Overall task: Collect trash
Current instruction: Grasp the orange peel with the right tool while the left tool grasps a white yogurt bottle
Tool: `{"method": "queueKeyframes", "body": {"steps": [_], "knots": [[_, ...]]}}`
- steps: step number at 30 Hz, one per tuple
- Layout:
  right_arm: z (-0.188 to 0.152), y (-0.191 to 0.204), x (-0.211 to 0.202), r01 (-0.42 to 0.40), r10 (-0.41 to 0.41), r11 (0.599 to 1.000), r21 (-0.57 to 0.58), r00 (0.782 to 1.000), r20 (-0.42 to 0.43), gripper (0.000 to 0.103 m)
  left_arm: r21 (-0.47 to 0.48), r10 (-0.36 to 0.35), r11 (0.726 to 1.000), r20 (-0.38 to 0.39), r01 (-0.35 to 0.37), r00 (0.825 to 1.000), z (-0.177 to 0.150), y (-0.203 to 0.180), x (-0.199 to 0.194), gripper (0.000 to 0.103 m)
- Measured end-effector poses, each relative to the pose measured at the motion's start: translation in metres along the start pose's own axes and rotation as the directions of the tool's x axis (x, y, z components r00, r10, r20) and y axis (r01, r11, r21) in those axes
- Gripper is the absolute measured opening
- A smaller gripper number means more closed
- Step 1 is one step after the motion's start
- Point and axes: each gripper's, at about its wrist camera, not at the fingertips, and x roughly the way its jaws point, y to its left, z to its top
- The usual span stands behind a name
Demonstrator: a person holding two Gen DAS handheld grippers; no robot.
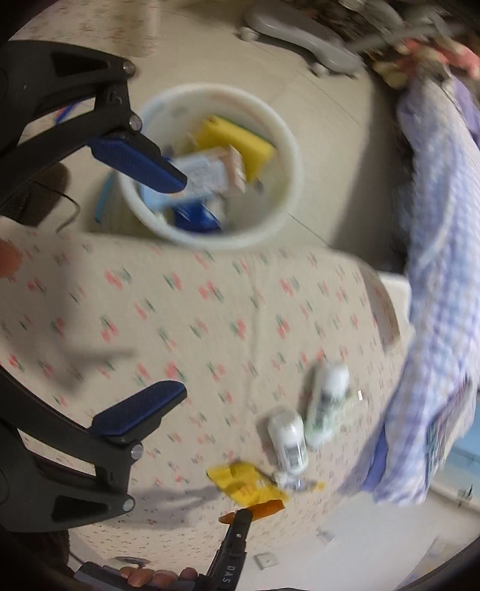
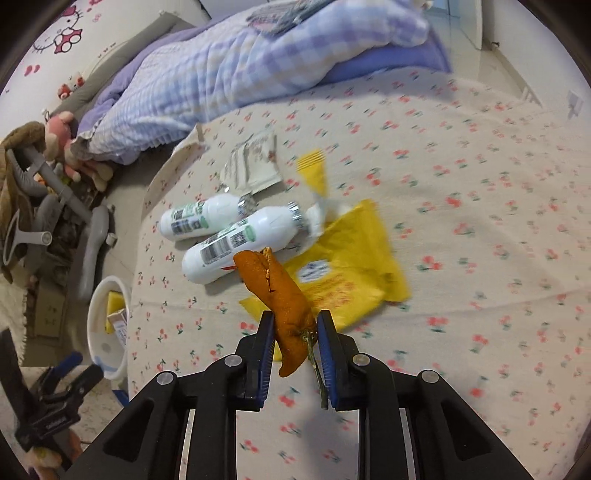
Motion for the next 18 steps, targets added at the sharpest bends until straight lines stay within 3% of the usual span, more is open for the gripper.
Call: {"method": "queueKeyframes", "body": {"steps": [7,11,18], "knots": [[-0.011,-0.044,-0.026,0.042,-0.043,0.998,0.036,0.999,0.033,0.024,0.119,-0.074,0.991,0.070,0.066,0.995,0.030,-0.061,0.016,0.099],[-0.016,-0.075,-0.032,0.041,-0.044,0.994,0.103,0.999,0.026,0.024,0.200,-0.114,0.975,0.099,0.093,0.989,0.043,-0.096,0.028,0.080],[-0.019,-0.116,-0.042,0.026,-0.032,0.984,0.177,0.999,0.029,0.024,0.280,-0.176,0.950,0.126,0.135,0.976,0.061,-0.135,0.048,0.064]]}}
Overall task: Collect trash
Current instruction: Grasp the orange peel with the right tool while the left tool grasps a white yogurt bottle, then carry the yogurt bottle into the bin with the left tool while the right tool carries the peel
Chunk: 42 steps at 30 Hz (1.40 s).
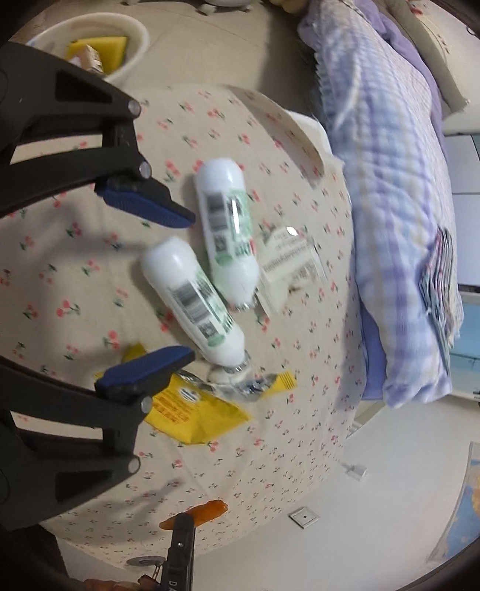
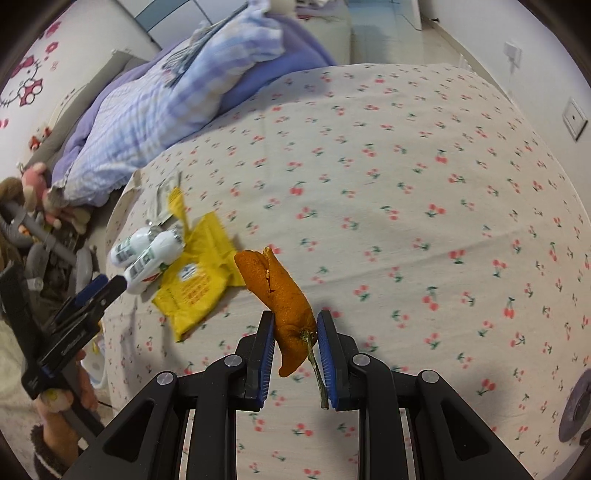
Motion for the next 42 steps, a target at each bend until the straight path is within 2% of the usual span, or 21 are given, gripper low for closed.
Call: {"method": "queueKeyframes", "body": {"steps": [2,6,10,11,16,23,32,42], "knots": [[0.000,-0.007,-0.002,-0.001,0.001,1.000,0.010,1.000,0.000,0.024,0.026,-0.005,1.000,-0.007,0.006,1.000,0.003,-0.008,0.008,0.055],[0.002,-0.015,-0.002,-0.003,0.003,1.000,0.014,1.000,-0.004,0.024,0.094,0.011,0.996,-0.040,-0.007,0.999,0.000,-0.023,0.024,0.052],[0.003,-0.016,0.000,-0.002,0.003,1.000,0.010,1.000,-0.011,0.024,0.124,0.005,0.992,-0.133,0.012,0.991,-0.007,-0.030,0.040,0.048],[0.003,-0.016,0.000,-0.005,0.005,1.000,0.010,1.000,-0.013,0.024,0.126,0.003,0.992,-0.148,0.015,0.989,-0.008,-0.032,0.042,0.039],[0.002,-0.015,-0.001,-0.013,0.013,1.000,0.010,1.000,-0.013,0.024,0.060,-0.026,0.998,-0.170,0.037,0.985,-0.013,-0.033,0.038,0.039],[-0.001,-0.013,-0.010,-0.026,0.026,1.000,0.011,1.000,0.007,0.024,-0.038,-0.044,0.999,-0.156,0.039,0.987,-0.017,-0.026,0.018,0.039],[-0.009,-0.003,-0.023,-0.050,0.049,0.999,0.005,0.998,0.029,0.024,-0.059,-0.019,0.998,-0.150,0.010,0.989,-0.034,-0.016,-0.010,0.039],[-0.016,0.032,-0.026,-0.071,0.072,0.996,-0.046,0.997,0.036,0.024,-0.100,-0.006,0.995,-0.138,-0.008,0.990,-0.053,0.006,-0.042,0.039]]}}
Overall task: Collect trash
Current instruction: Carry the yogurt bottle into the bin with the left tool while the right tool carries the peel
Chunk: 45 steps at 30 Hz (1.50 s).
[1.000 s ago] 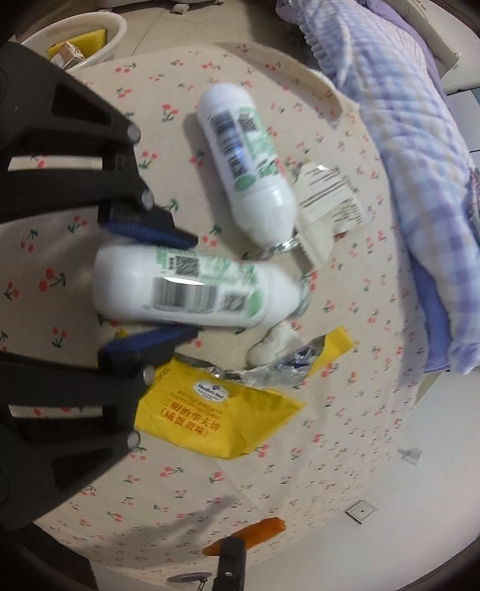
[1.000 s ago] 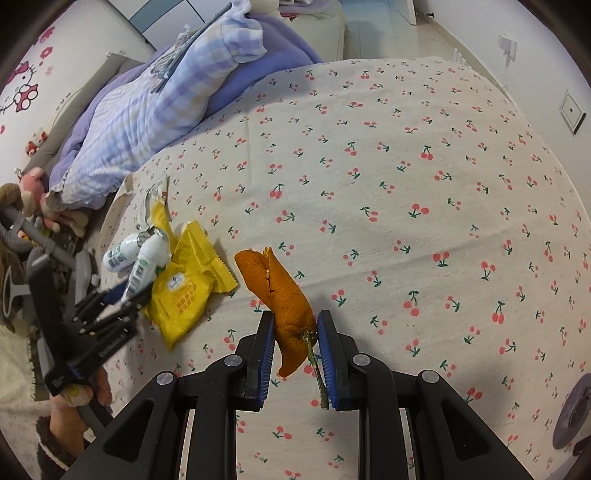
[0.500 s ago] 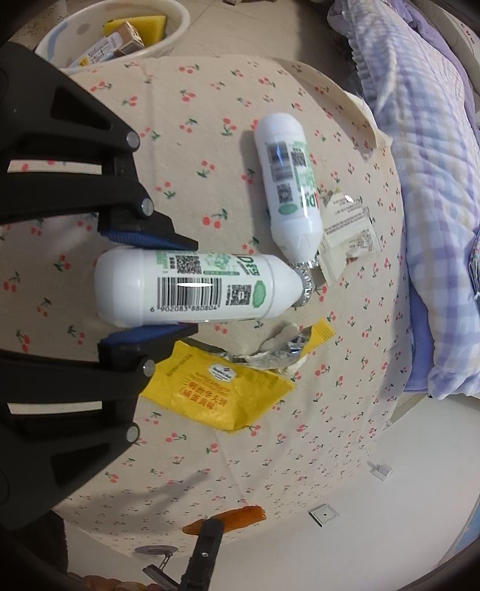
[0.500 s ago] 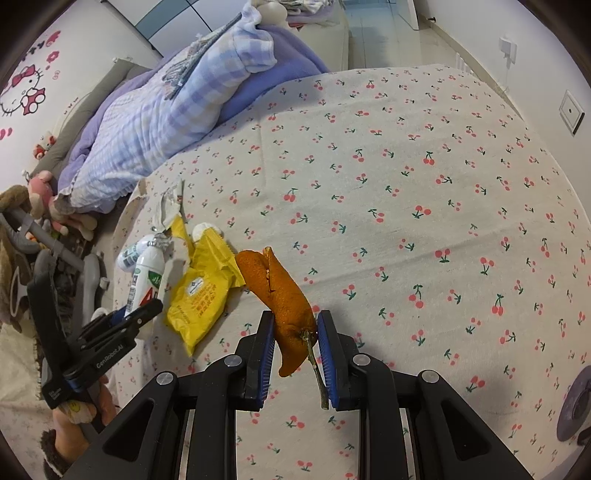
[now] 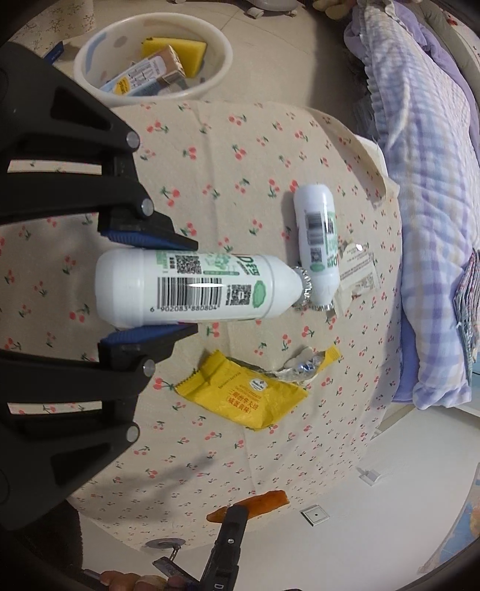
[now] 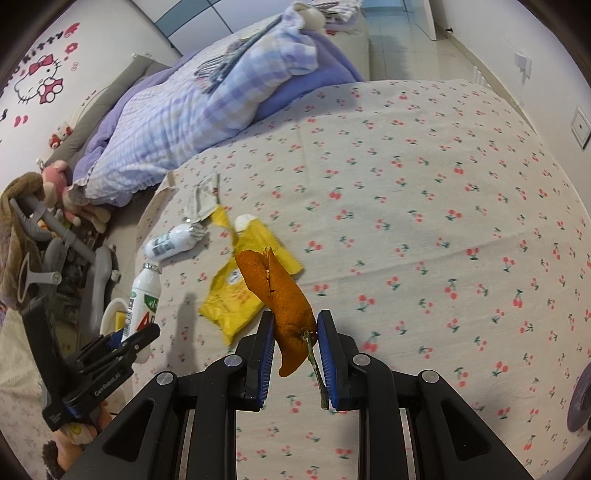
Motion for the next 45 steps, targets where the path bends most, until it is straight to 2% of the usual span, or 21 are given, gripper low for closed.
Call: {"method": "queueKeyframes", "body": {"steps": [11,20,31,36,40,42,43,44,45], "knots": [[-0.008,0.056,0.018,-0.023,0.021,0.997,-0.078,1.000,-0.022,0.024,-0.067,0.039,0.997,0.016,-0.038,0.999,-0.021,0.047,-0.026,0.039],[-0.014,0.099,0.037,-0.032,0.025,0.989,-0.143,0.998,-0.049,0.024,-0.155,0.081,0.985,0.025,-0.076,0.996,-0.041,0.101,-0.046,0.039],[-0.025,0.160,0.064,-0.066,0.047,0.974,-0.218,0.995,-0.091,0.024,-0.278,0.138,0.952,0.017,-0.127,0.990,-0.067,0.168,-0.064,0.039],[-0.030,0.180,0.075,-0.075,0.050,0.967,-0.244,0.993,-0.107,0.024,-0.358,0.165,0.920,-0.015,-0.159,0.986,-0.074,0.203,-0.060,0.039],[-0.035,0.193,0.083,-0.078,0.049,0.963,-0.258,0.992,-0.119,0.024,-0.375,0.157,0.914,-0.030,-0.157,0.987,-0.075,0.219,-0.055,0.039],[-0.037,0.198,0.087,-0.078,0.047,0.961,-0.266,0.991,-0.123,0.024,-0.393,0.180,0.902,-0.030,-0.177,0.983,-0.075,0.225,-0.054,0.040],[-0.039,0.200,0.089,-0.078,0.046,0.960,-0.270,0.991,-0.126,0.024,-0.400,0.187,0.898,-0.032,-0.185,0.982,-0.076,0.228,-0.054,0.049],[-0.039,0.203,0.091,-0.079,0.045,0.959,-0.273,0.991,-0.128,0.024,-0.410,0.195,0.892,-0.036,-0.193,0.980,-0.076,0.231,-0.055,0.067],[-0.040,0.205,0.093,-0.080,0.044,0.958,-0.277,0.990,-0.131,0.024,-0.422,0.208,0.884,-0.030,-0.201,0.978,-0.078,0.235,-0.057,0.075]]}}
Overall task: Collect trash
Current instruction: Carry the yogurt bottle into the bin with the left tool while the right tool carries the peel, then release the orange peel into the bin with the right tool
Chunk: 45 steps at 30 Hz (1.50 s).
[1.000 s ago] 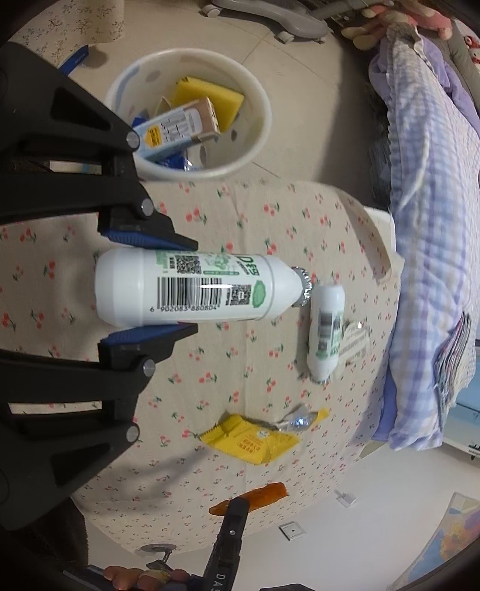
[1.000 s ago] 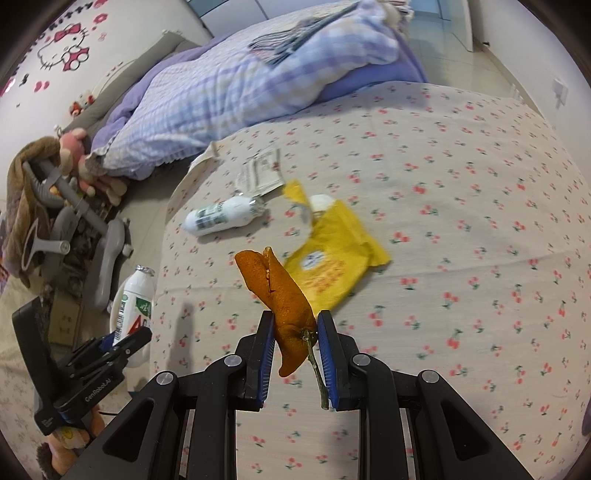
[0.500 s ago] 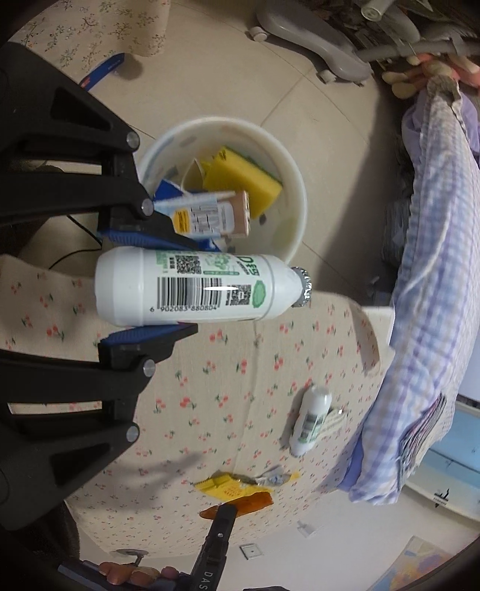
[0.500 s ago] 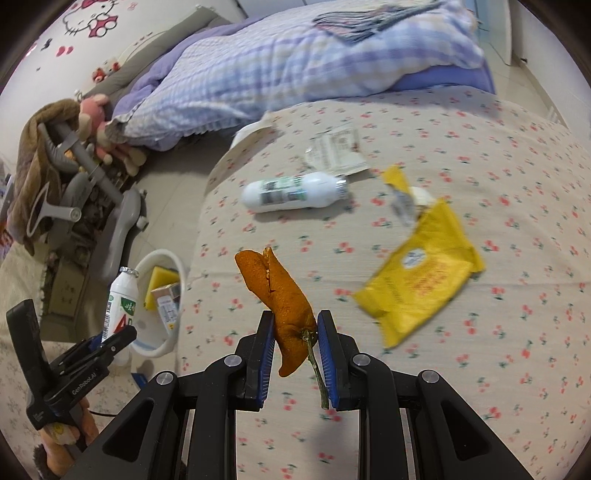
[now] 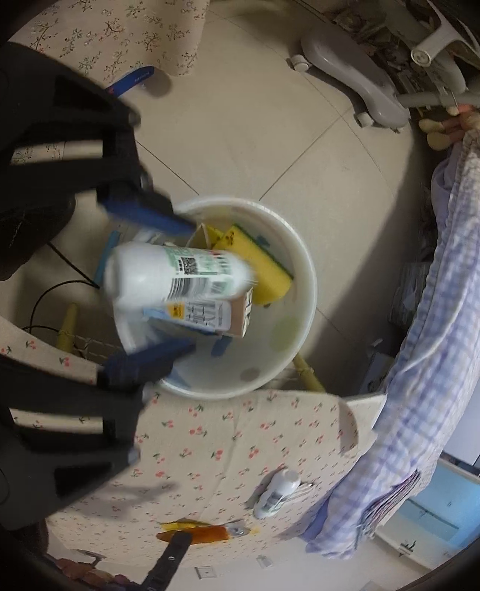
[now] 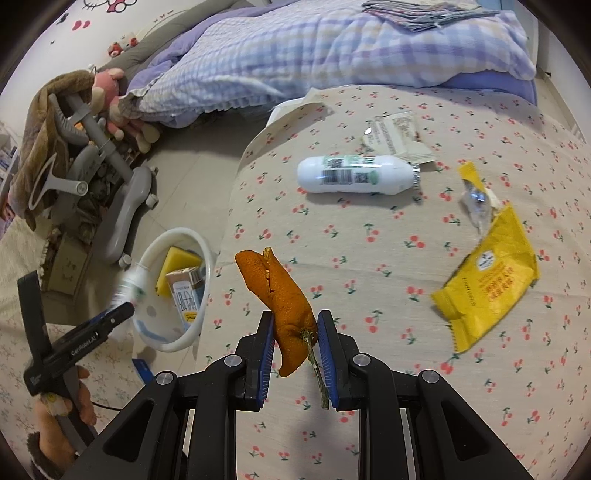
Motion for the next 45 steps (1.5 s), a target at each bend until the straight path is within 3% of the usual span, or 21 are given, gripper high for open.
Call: {"method": "queueKeyframes", "body": {"steps": [1,5,12,17,25,33,34,35,36,38,45], "knots": [[0.000,0.002,0.002,0.000,0.000,1.000,-0.004,1.000,-0.002,0.024,-0.009,0.007,1.000,0.008,-0.007,1.000,0.000,0.003,-0.002,0.081],[0.001,0.013,0.009,0.000,0.000,1.000,-0.023,1.000,-0.010,0.025,-0.034,0.007,0.999,-0.005,-0.007,1.000,-0.002,0.015,-0.007,0.081],[0.002,0.042,0.029,-0.005,0.003,0.997,-0.072,0.999,-0.033,0.025,-0.072,0.074,0.994,-0.046,-0.077,0.996,-0.012,0.041,-0.006,0.084],[0.003,0.071,0.045,-0.027,0.022,0.994,-0.109,0.998,-0.051,0.025,-0.084,0.116,0.989,-0.036,-0.118,0.993,-0.022,0.059,-0.010,0.097],[0.008,0.114,0.079,-0.057,0.048,0.989,-0.138,0.996,-0.073,0.026,-0.119,0.118,0.985,-0.038,-0.121,0.992,-0.024,0.073,-0.020,0.097],[0.012,0.131,0.106,-0.070,0.059,0.989,-0.133,0.995,-0.085,0.027,-0.117,0.131,0.984,-0.014,-0.131,0.991,-0.021,0.077,-0.026,0.097],[0.012,0.133,0.106,-0.075,0.065,0.988,-0.136,0.995,-0.078,0.029,-0.118,0.128,0.985,-0.013,-0.129,0.992,-0.021,0.077,-0.026,0.097],[0.014,0.134,0.106,-0.082,0.073,0.987,-0.138,0.995,-0.071,0.039,-0.120,0.126,0.985,-0.013,-0.127,0.992,-0.021,0.078,-0.026,0.097],[0.015,0.135,0.105,-0.085,0.077,0.987,-0.134,0.995,-0.065,0.058,-0.120,0.126,0.985,-0.013,-0.127,0.992,-0.021,0.078,-0.026,0.097],[0.016,0.134,0.100,-0.083,0.078,0.989,-0.119,0.996,-0.040,0.070,-0.120,0.126,0.985,-0.012,-0.127,0.992,-0.021,0.078,-0.026,0.097],[0.019,0.124,0.086,-0.069,0.067,0.993,-0.099,0.997,-0.023,0.070,-0.113,0.129,0.985,-0.017,-0.130,0.992,-0.022,0.075,-0.026,0.097]]}}
